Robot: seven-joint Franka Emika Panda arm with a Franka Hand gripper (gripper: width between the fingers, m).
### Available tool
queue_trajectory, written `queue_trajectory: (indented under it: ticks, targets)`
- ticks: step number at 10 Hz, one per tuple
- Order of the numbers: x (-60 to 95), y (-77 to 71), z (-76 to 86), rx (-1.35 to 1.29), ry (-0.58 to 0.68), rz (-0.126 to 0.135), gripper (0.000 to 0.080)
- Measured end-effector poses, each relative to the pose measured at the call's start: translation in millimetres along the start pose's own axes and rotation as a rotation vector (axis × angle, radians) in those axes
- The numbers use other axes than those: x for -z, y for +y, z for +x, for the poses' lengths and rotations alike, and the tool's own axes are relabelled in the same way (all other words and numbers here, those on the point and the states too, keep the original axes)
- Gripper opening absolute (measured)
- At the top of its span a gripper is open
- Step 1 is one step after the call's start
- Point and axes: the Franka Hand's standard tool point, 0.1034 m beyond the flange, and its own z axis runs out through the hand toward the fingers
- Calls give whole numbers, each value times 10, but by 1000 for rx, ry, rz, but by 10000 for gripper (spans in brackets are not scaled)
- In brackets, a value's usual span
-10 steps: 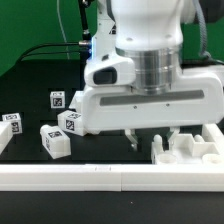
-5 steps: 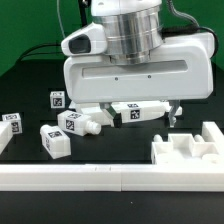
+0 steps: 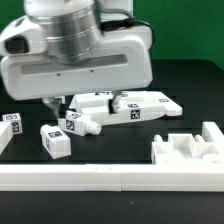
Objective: Assemble chair
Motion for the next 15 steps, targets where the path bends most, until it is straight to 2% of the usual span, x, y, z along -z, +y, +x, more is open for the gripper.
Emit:
queue_trajectory:
  ticks: [2,3,4,5,6,7,8,9,13,14,15]
  targets:
    - [-53,-86,-65,-15,-136,27,649]
    - [-74,-87,-54,-12,-177,34,649]
    - [-121,-85,-111,11,-259,42,649]
    - [-221,37,-44,91,-296,5,649]
    - [-211,149,45,146,-296,-37,649]
    - [-120,231,79,193,-295,-88,649]
    - [-86,207,204,259,-215,-140,649]
    - [-122,162,103,254,-234,-124,649]
    - [-177,186,59,254,-269,-119,649]
    - [-186,250,57,252,-279,-123,649]
    - [-234,253,-84,236,-393,-116,649]
